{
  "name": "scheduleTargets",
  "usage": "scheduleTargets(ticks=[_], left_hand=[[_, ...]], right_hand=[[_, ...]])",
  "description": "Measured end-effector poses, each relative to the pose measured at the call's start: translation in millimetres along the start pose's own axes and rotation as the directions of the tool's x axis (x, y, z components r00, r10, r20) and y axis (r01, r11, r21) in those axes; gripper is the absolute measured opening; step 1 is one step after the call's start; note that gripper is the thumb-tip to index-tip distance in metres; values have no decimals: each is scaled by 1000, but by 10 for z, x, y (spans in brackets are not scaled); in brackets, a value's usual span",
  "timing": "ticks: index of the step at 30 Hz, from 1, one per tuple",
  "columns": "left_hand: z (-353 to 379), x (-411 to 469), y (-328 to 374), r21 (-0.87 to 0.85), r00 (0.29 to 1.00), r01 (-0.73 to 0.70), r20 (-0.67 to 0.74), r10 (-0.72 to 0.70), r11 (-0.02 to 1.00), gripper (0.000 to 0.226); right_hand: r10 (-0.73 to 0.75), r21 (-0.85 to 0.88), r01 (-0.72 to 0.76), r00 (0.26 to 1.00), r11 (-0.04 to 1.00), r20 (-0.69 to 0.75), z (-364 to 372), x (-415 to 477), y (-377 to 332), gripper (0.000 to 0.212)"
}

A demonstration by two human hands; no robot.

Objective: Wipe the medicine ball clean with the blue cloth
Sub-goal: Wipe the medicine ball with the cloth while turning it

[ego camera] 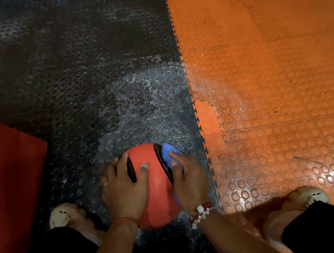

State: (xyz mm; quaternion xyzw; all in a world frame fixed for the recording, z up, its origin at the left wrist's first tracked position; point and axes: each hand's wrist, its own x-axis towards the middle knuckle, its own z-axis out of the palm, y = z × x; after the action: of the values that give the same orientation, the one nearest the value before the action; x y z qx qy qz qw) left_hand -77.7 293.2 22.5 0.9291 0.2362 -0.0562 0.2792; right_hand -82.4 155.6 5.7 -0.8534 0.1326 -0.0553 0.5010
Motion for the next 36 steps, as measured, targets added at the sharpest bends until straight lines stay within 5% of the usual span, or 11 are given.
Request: scheduleTargets(ticks=[4,9,13,17,19,22,28,31,33,36], left_hand=[[0,62,-74,-20,996,-92,19,93,996,60],[-30,203,-54,-41,989,-132,59,134,990,66],[-56,301,-11,-40,983,-158,85,161,987,66],[-58,366,-4,-19,980,-174,99,175,985,65],[-61,387,-14,-15,978,-180,107,180,984,64],[-83,406,-78,-68,977,-179,103,185,982,64],[-108,412,-107,-114,982,-148,105,160,983,67],[-102,436,-83,-97,982,-146,108,156,985,62],[-102,450,-61,-100,982,-145,108,155,984,62],[-93,460,-56,-106,982,-142,114,154,984,62]], right_hand=[[-105,-149,137,973,979,203,77,367,-23,30],[236,-178,-196,942,964,239,162,777,327,28],[356,-70,-349,913,934,197,84,662,412,21],[128,-11,-128,990,992,55,25,208,62,28],[-28,-47,32,996,998,83,56,186,-59,30],[-62,-134,89,979,987,194,122,453,-111,27],[282,-246,-211,910,946,304,161,911,125,24],[419,-166,-387,864,907,277,55,817,275,34],[467,-44,-472,850,881,243,10,585,258,33],[408,-6,-412,901,911,148,31,258,160,18]])
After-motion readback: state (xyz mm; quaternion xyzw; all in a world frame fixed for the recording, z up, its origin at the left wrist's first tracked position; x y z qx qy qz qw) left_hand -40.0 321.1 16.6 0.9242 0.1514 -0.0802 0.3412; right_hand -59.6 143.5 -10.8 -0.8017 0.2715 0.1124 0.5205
